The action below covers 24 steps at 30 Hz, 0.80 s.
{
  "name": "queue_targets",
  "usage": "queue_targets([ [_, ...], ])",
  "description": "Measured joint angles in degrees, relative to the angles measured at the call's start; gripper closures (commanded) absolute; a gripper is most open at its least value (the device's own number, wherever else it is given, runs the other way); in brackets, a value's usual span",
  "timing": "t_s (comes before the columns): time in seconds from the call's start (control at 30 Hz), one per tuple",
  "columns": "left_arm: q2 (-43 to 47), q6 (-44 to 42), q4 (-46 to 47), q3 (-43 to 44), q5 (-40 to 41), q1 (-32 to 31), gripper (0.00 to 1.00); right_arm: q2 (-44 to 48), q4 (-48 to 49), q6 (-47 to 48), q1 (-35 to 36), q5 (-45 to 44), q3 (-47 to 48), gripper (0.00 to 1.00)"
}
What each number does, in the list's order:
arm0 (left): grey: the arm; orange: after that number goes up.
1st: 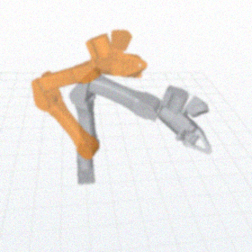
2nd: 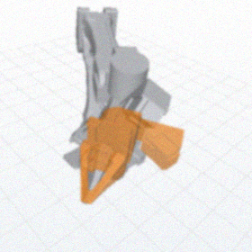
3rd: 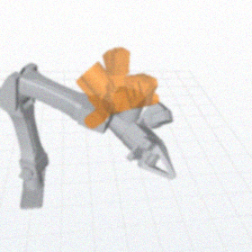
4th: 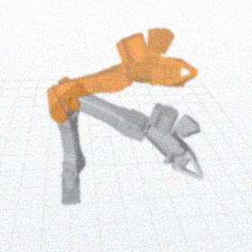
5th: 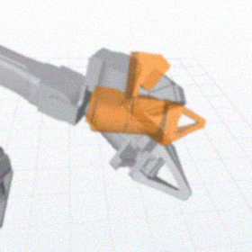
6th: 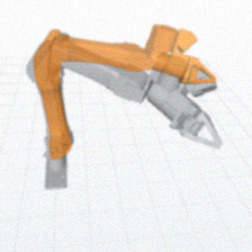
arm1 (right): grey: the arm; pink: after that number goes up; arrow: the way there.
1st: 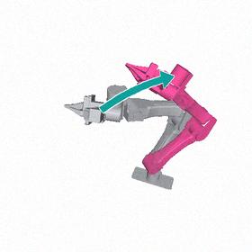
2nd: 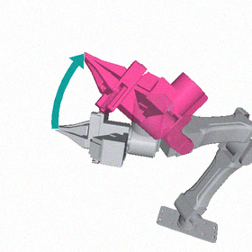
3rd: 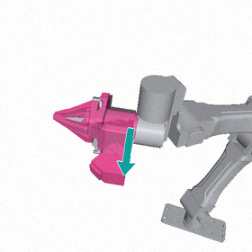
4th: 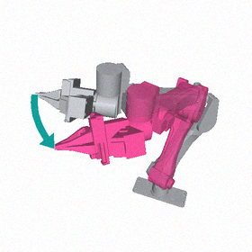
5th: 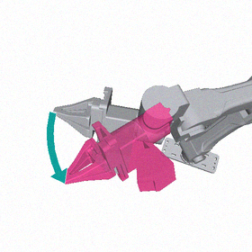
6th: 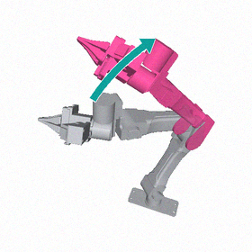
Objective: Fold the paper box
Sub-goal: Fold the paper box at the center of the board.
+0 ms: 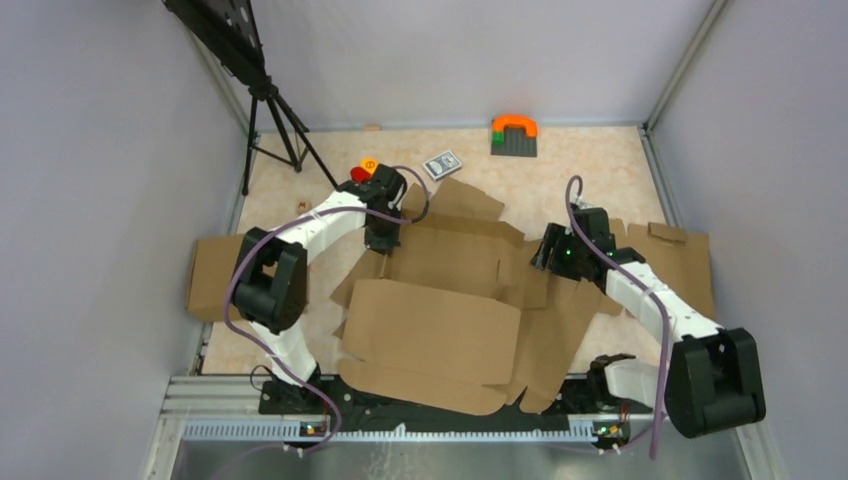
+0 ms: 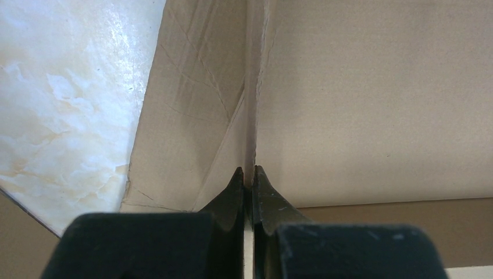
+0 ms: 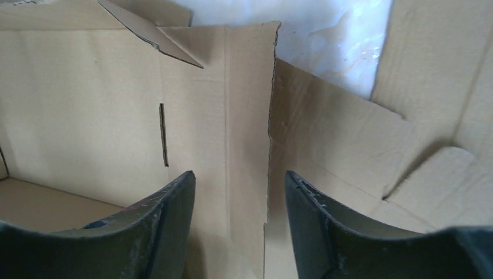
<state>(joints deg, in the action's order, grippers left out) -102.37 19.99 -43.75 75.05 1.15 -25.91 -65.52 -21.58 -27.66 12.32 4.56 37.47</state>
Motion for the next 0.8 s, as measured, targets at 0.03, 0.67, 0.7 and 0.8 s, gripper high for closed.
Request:
queue_targets([
  [0.03,0.2,0.0,0.0,-0.2,0.0,0.0,1.00,-1.2,0.7,-0.3,0.0,0.6,-0.1,0.59],
  [0.67,1.4,0.3,-0.4,-1.3,0.4,-0.5,1.00,0.1,0.5,2.6,0.0,10.2,4.6,1.00],
  [0.7,1.4,0.4,-0.4,-1.3,0.4,-0.6,1.00,0.2,0.6,2.6,0.0,11.2,4.7,1.00],
  [0.8,1.4,0.5,-0.6,-1.2,0.4,-0.9,1.00,0.2,0.5,2.6,0.6,13.1,5.1,1.00],
])
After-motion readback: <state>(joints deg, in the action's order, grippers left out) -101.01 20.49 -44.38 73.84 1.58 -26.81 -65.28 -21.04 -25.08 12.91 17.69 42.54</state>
